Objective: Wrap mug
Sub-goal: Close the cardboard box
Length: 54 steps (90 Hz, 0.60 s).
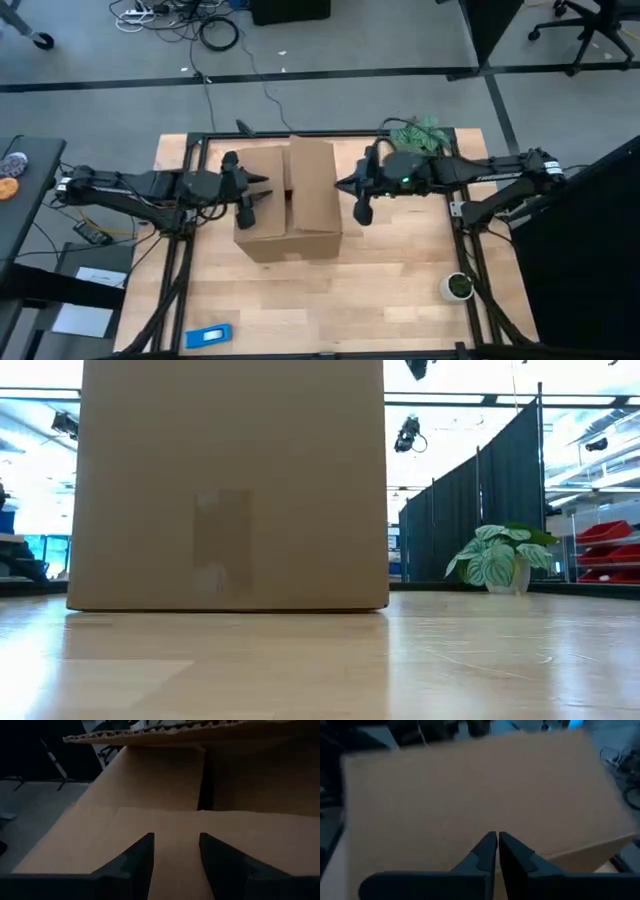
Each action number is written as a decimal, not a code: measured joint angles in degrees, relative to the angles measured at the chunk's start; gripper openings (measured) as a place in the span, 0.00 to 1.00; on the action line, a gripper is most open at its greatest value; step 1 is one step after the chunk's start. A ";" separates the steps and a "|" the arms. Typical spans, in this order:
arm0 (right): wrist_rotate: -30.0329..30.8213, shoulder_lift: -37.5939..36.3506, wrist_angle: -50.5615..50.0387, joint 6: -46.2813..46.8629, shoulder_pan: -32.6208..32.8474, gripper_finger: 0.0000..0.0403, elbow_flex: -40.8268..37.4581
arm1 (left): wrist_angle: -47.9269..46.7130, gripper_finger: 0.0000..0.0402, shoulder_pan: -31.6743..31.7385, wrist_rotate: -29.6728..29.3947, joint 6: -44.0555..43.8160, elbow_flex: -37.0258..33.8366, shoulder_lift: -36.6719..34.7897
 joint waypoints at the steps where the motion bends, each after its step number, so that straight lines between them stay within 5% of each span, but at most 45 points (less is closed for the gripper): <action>1: -0.05 0.31 0.11 0.00 0.00 0.00 0.00 | -0.13 0.35 0.00 0.03 0.16 0.13 -0.05; 54: -12.13 12.57 22.13 -4.94 -2.45 0.00 0.02 | 0.53 0.35 -1.16 1.04 2.25 1.84 -1.41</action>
